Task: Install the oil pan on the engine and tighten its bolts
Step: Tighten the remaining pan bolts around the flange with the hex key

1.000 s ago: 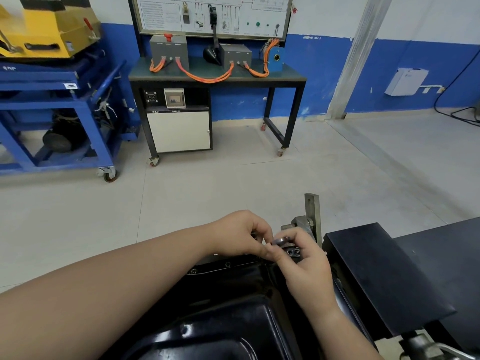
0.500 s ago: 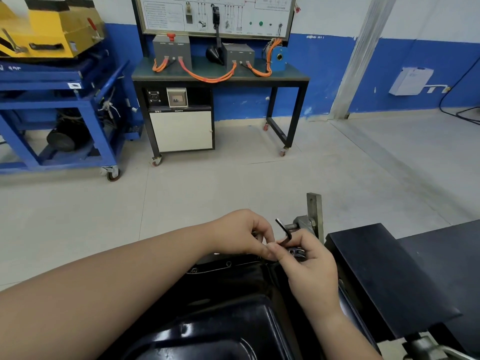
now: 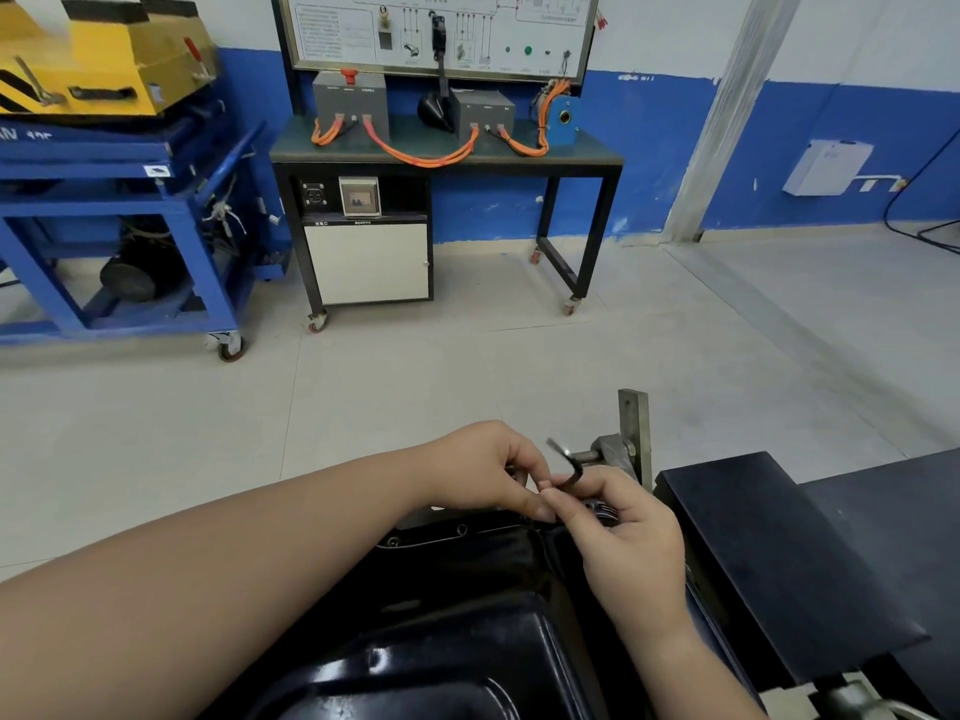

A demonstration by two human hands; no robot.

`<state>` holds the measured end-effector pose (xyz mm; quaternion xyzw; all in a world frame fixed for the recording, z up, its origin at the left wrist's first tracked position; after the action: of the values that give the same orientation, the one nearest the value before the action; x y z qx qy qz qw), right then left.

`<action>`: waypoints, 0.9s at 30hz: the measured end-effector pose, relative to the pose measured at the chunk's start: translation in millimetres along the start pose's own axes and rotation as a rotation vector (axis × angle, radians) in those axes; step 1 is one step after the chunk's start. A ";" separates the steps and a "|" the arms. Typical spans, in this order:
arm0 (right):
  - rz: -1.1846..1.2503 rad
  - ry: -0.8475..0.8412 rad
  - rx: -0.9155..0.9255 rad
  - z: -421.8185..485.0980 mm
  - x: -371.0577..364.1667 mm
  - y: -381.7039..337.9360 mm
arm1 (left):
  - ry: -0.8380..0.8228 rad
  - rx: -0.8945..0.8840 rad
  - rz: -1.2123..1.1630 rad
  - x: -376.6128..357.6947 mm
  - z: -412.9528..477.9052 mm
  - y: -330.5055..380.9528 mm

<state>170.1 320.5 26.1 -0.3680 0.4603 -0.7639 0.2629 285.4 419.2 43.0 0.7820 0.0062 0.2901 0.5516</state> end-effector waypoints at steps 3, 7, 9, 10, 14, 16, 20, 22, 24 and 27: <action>-0.007 0.031 -0.045 0.0 -1.0 3.5 | -0.004 -0.005 0.053 -2.1 2.3 0.9; 0.023 -0.072 0.033 -1.8 -3.2 -2.6 | -0.005 -0.004 0.019 -1.8 2.2 1.9; 0.050 -0.108 0.077 -4.5 -2.9 -6.4 | -0.002 -0.007 0.011 -2.4 1.9 1.0; 0.066 -0.106 0.084 -5.4 -2.0 -7.5 | -0.008 -0.001 0.013 -3.1 1.9 0.6; 0.029 -0.029 0.040 -3.5 2.2 -2.4 | -0.004 0.009 0.030 -2.3 2.2 -1.2; 0.032 -0.001 -0.025 -2.5 1.8 2.3 | 0.009 0.008 0.030 -0.5 1.9 -1.1; -0.018 -0.013 -0.024 -2.1 -1.8 3.4 | 0.001 -0.014 0.072 -2.6 3.4 0.4; -0.021 -0.008 -0.014 -1.8 -1.7 1.4 | 0.011 -0.012 0.078 -2.6 3.7 0.5; -0.012 -0.037 0.005 -3.2 -2.0 -2.8 | 0.021 -0.011 0.054 -1.9 3.7 0.3; -0.020 -0.053 0.082 -4.9 -0.1 -6.7 | 0.043 -0.010 -0.003 -1.0 4.2 0.4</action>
<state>165.8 326.0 30.6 -0.3818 0.4178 -0.7747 0.2821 286.4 415.1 42.0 0.7727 0.0177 0.3060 0.5558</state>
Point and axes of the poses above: each hand's wrist, its own z-axis towards the middle knuckle, its own x-axis out of the back of the hand, y = z × x, the point moved 3 cm from there along z, towards the middle knuckle, and after that the axes turned 6 degrees about -z, right-handed, at the moved point
